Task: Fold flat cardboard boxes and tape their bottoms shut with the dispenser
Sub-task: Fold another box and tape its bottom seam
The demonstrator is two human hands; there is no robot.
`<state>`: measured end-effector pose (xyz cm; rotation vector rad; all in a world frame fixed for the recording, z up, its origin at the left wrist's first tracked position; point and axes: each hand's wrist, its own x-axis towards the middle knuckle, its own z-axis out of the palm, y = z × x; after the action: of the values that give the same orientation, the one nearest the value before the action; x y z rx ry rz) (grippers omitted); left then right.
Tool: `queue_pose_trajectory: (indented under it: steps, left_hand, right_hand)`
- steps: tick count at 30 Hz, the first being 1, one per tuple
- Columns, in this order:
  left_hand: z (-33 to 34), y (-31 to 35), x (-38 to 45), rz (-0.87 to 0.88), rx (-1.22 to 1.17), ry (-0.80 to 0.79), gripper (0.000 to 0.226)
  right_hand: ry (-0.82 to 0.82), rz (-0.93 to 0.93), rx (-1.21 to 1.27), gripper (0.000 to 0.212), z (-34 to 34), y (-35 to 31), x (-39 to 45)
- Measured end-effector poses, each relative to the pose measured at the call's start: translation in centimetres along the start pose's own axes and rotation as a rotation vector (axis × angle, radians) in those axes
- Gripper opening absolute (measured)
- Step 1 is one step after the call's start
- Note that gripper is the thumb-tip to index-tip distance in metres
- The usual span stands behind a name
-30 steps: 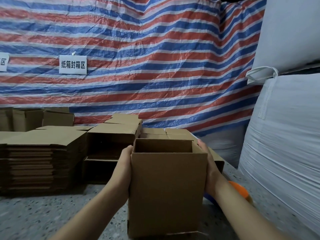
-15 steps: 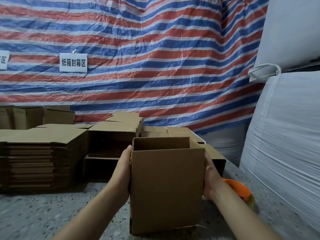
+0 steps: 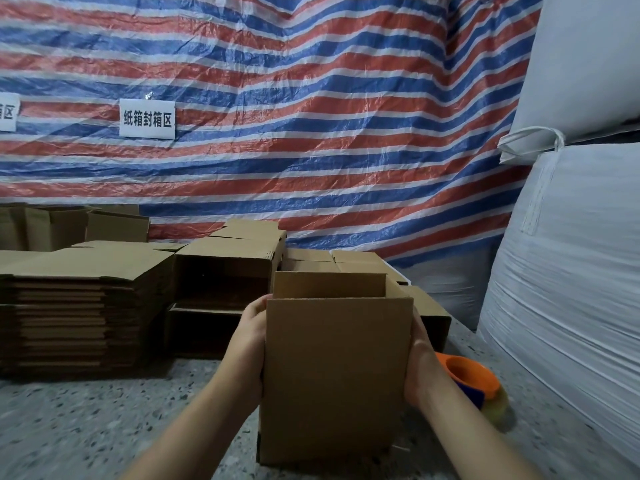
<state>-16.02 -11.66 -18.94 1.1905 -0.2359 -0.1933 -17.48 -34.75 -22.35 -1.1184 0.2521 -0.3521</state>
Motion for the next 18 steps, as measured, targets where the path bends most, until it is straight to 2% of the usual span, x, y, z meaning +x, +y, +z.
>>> queue_pose_trajectory:
  steps: [4,9,15,18]
  left_hand:
    - [0.2,0.1,0.3,0.037,-0.053,0.101,0.037]
    - [-0.4,0.0,0.4,0.09,0.051,-0.006,0.012]
    - [-0.8,0.2,0.5,0.055,0.113,-0.048,0.011]
    - [-1.0,0.1,0.5,0.077,0.107,-0.069,0.013]
  right_hand:
    - [-0.002,0.005,-0.01,0.066,0.0,0.0,0.1]
    - [0.018,0.001,0.022,0.056,-0.2,-0.3,-0.5]
    - [0.088,0.096,-0.115,0.061,0.3,-1.0,-1.0]
    - [0.094,0.131,-0.215,0.072,0.1,-1.9,-0.9]
